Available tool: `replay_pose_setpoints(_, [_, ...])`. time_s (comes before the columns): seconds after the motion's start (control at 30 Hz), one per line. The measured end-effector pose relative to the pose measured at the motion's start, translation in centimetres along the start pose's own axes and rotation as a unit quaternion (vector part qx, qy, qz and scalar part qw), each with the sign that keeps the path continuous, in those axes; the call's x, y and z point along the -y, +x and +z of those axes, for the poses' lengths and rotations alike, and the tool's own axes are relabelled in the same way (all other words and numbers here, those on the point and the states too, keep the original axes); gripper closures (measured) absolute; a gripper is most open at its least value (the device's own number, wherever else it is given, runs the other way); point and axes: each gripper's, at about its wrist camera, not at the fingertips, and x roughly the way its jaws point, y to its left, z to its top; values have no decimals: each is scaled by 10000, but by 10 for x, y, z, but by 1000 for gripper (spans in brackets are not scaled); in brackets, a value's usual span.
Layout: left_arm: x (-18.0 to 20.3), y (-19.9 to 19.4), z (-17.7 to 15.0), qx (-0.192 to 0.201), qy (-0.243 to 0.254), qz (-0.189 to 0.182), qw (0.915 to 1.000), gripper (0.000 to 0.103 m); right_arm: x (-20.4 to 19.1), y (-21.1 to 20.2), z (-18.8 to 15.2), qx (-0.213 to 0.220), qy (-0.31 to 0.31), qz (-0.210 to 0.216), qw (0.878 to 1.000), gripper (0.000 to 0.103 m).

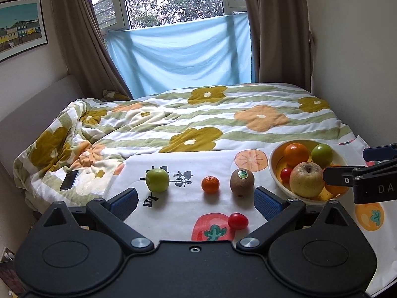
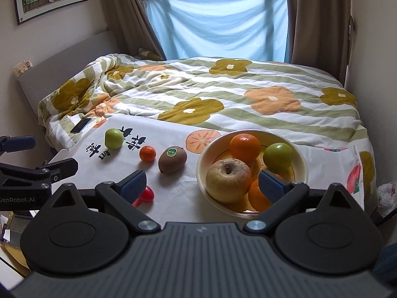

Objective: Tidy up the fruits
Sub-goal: 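Move the left gripper to the green apple and the right to the kiwi, then grasp the green apple with the left gripper while the right grasps the kiwi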

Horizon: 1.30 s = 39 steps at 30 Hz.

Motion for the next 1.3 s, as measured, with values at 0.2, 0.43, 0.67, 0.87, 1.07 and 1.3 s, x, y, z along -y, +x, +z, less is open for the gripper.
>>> replay_pose_setpoints(0.2, [-35, 24, -3, -5, 89, -21, 10000, 2, -32, 21, 1, 77, 287, -188, 9994, 0])
replay_pose_setpoints(0.43, [-67, 68, -5, -13, 303, -212, 9993, 2, -65, 60, -1, 6, 534, -467, 9975, 0])
replay_pose_setpoints(0.67, [-87, 121, -5, -89, 579, -422, 9974, 3, -93, 101, -8, -98, 763, -735, 9943, 0])
replay_pose_setpoints(0.87, [-95, 163, -8, -193, 856, -612, 9943, 5, -104, 131, -12, -156, 916, -946, 9912, 0])
replay_pose_setpoints(1.07, [-99, 199, -11, -285, 1050, -803, 9908, 6, -110, 155, -14, -199, 1010, -1186, 9876, 0])
replay_pose_setpoints(1.3, [-98, 225, -16, -443, 1134, -963, 9879, 17, -109, 179, -17, -318, 1099, -1324, 9846, 7])
